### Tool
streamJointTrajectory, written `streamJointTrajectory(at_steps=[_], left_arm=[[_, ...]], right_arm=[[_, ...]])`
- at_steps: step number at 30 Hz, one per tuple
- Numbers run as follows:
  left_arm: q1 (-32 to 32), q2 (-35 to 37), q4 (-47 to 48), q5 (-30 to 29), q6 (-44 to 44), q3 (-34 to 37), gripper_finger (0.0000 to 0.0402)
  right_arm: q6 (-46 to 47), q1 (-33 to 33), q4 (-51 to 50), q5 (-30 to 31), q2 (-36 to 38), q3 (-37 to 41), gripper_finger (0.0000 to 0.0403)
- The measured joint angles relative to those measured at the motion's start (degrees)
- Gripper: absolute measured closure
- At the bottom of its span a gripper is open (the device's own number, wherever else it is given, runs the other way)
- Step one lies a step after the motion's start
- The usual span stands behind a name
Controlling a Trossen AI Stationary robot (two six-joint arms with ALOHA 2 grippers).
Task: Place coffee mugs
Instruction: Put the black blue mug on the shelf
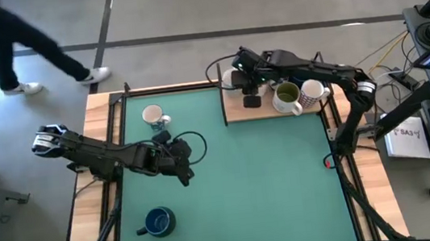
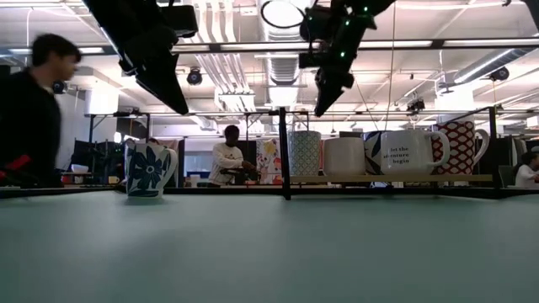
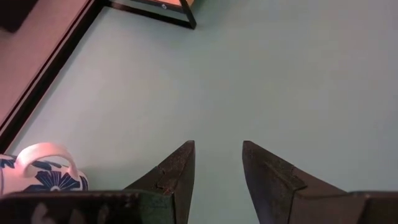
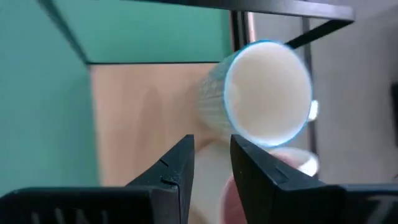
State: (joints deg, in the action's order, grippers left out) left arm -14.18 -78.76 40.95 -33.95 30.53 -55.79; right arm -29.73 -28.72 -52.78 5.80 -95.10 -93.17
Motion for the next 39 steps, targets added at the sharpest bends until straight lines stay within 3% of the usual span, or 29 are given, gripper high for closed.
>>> streamJointTrajectory(at_steps=[6, 12, 16, 20, 22, 24, 30, 39], left_arm=[[4.43, 0.00, 5.16, 0.13, 6.33, 0.00, 0.0284], [9.91, 0.00, 12.91, 3.42, 8.74, 0.00, 0.0284], [11.45, 0.00, 12.80, 8.97, 5.37, 0.00, 0.0284], [10.79, 0.02, 12.74, 21.18, 5.50, 0.00, 0.0284], [9.37, 0.02, 13.28, 27.44, 7.57, -0.49, 0.0284], [6.96, 0.04, 14.23, 29.18, 10.20, -1.71, 0.0284], [-3.61, 0.07, 21.88, 28.41, 22.64, -6.50, 0.0284], [-21.59, 0.09, 27.12, 28.85, 51.38, -7.93, 0.0284]], right_arm=[[10.03, 3.89, -7.79, -8.38, 2.71, 0.01, 0.0307], [20.46, 10.84, -17.34, -10.35, 5.57, 1.73, 0.0310], [25.95, 16.96, -17.17, -10.33, 7.98, 3.98, 0.0307], [31.36, 23.24, -16.71, -10.24, 10.26, 7.04, 0.0309], [33.54, 26.53, -15.55, -9.59, 11.61, 9.01, 0.0311], [35.67, 29.86, -13.83, -7.59, 12.96, 11.10, 0.0312], [42.08, 38.29, -7.81, -2.59, 16.53, 18.68, 0.0307], [49.95, 45.51, 0.03, -2.26, 19.44, 28.40, 0.0291]])
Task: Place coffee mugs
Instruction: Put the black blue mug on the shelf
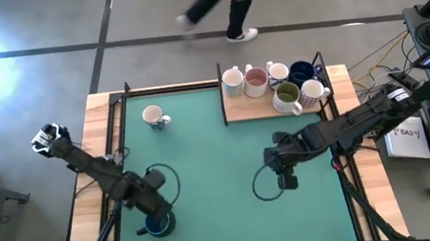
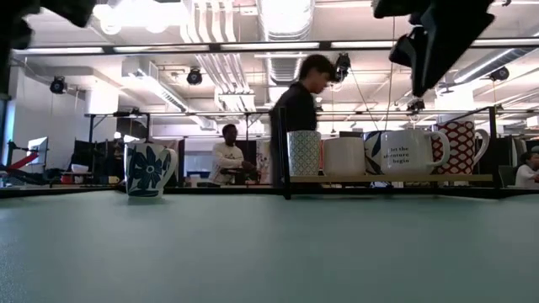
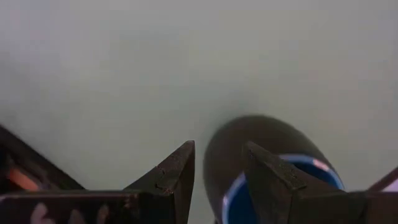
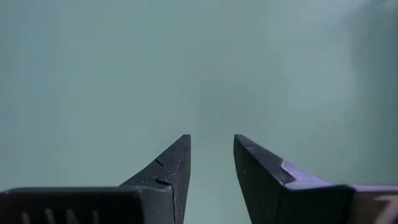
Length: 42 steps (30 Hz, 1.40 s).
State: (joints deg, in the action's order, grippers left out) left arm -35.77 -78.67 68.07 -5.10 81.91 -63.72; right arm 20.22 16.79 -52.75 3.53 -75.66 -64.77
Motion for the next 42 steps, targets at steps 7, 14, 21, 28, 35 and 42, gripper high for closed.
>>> streamJointTrajectory(at_steps=[7, 14, 21, 28, 35, 42], left_arm=[[-7.26, -0.02, -0.02, 0.48, 12.62, 0.31, 0.0284], [-9.99, -3.31, -1.81, 2.48, 15.99, 0.35, 0.0284], [-9.85, -8.11, 0.28, 2.96, 13.97, 0.20, 0.0287], [-7.57, -9.26, -2.19, 3.03, 12.46, 0.35, 0.0362], [-1.13, -9.27, -6.16, 0.88, 4.90, 0.46, 0.0384], [11.31, -9.30, -10.06, -0.51, -13.27, -1.56, 0.0395]], right_arm=[[5.40, 3.64, 4.46, 0.04, 0.97, 3.94, 0.0286], [7.52, 6.02, 7.01, 0.04, 0.99, 4.83, 0.0289], [8.36, 6.34, 7.32, 1.09, 1.21, 4.04, 0.0288], [8.95, 6.34, 6.83, 1.05, 1.32, 4.02, 0.0297], [11.52, 6.34, 5.79, 0.96, 1.32, 4.04, 0.0306], [15.87, 6.34, 5.47, 0.96, 1.32, 4.04, 0.0307]])
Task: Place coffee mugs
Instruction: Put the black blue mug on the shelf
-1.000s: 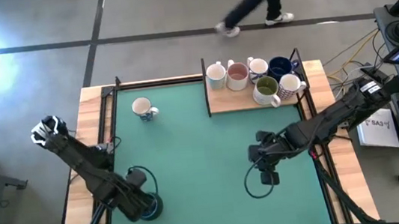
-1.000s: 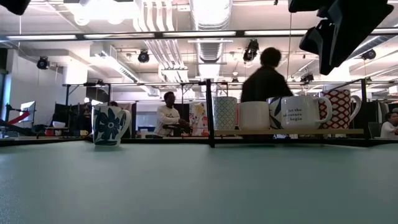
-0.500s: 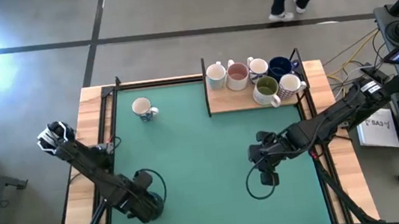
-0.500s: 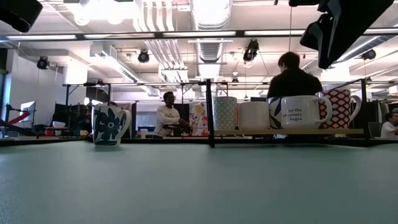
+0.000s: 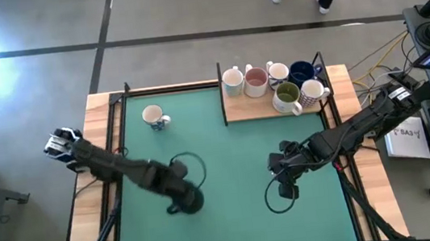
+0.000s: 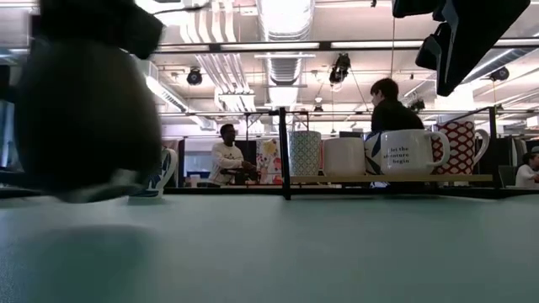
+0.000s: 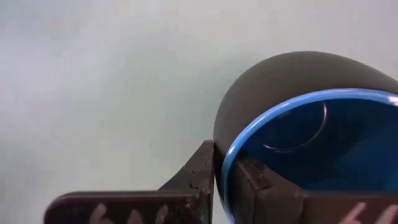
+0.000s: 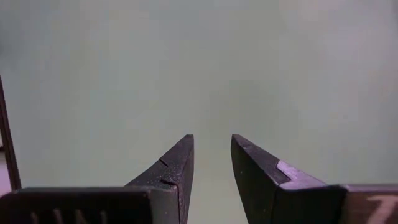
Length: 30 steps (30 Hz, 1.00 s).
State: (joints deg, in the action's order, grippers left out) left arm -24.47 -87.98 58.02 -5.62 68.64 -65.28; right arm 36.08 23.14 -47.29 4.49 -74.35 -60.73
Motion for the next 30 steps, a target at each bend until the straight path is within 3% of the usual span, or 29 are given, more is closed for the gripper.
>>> streamJointTrajectory(at_steps=[5, 11, 15, 21, 30], left_arm=[[8.04, -1.21, -1.22, -6.59, -12.86, -4.23, 0.0392], [14.56, -5.32, -1.35, -8.38, -23.17, -9.49, 0.0392], [16.72, -10.28, -1.24, -5.67, -29.68, -12.53, 0.0392], [18.71, -17.37, -1.55, -6.66, -39.30, -18.25, 0.0391], [21.06, -20.91, -1.28, -8.10, -44.05, -22.99, 0.0370]], right_arm=[[1.61, 0.00, 1.40, 0.04, 0.00, -0.01, 0.0307], [2.71, 0.00, 3.36, 0.09, -0.01, 0.00, 0.0307], [-6.40, -0.02, 6.50, 0.16, -0.02, 0.00, 0.0307], [-22.01, -0.19, 12.79, 0.15, -0.04, 0.00, 0.0307], [-31.37, -2.74, 19.74, 0.10, -0.49, 0.00, 0.0307]])
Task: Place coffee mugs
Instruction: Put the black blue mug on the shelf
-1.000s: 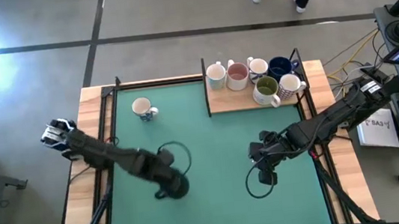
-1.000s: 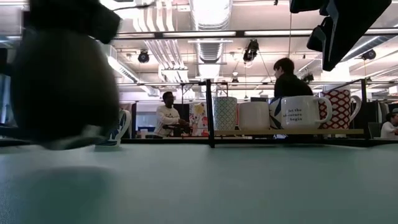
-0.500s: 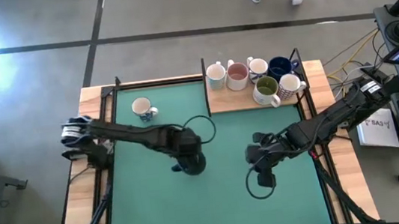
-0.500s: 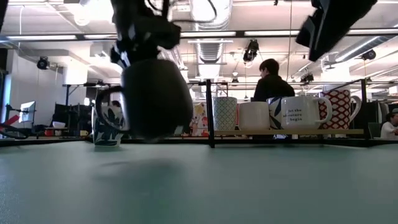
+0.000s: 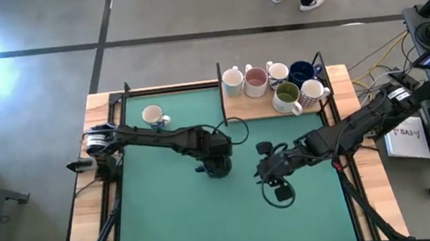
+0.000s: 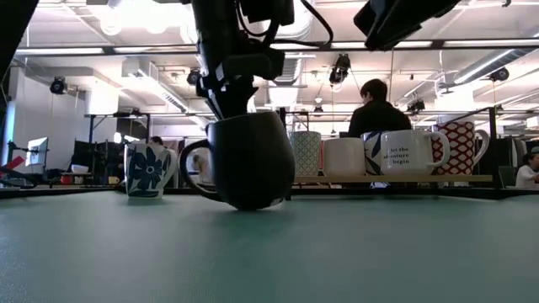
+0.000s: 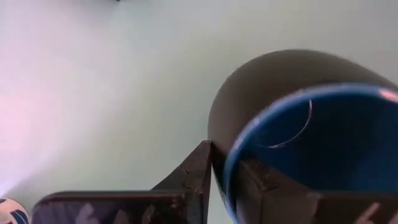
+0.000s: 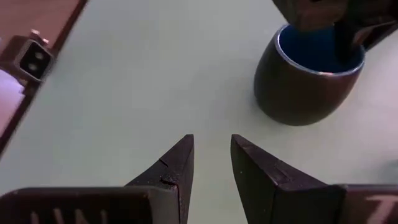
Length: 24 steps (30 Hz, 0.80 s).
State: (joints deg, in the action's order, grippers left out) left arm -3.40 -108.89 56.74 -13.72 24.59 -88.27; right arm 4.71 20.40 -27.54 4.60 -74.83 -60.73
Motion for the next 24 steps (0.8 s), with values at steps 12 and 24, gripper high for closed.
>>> streamJointTrajectory(at_steps=[12, 24], left_arm=[[-0.11, 2.14, 2.87, 0.15, -1.85, -1.51, 0.0308], [-8.10, 13.53, 4.79, -4.48, 4.24, 0.14, 0.0301]], right_arm=[[-6.29, -4.48, 3.76, -0.04, -1.14, -0.01, 0.0307], [-14.37, -7.88, 5.71, -0.51, -10.57, -4.50, 0.0251]])
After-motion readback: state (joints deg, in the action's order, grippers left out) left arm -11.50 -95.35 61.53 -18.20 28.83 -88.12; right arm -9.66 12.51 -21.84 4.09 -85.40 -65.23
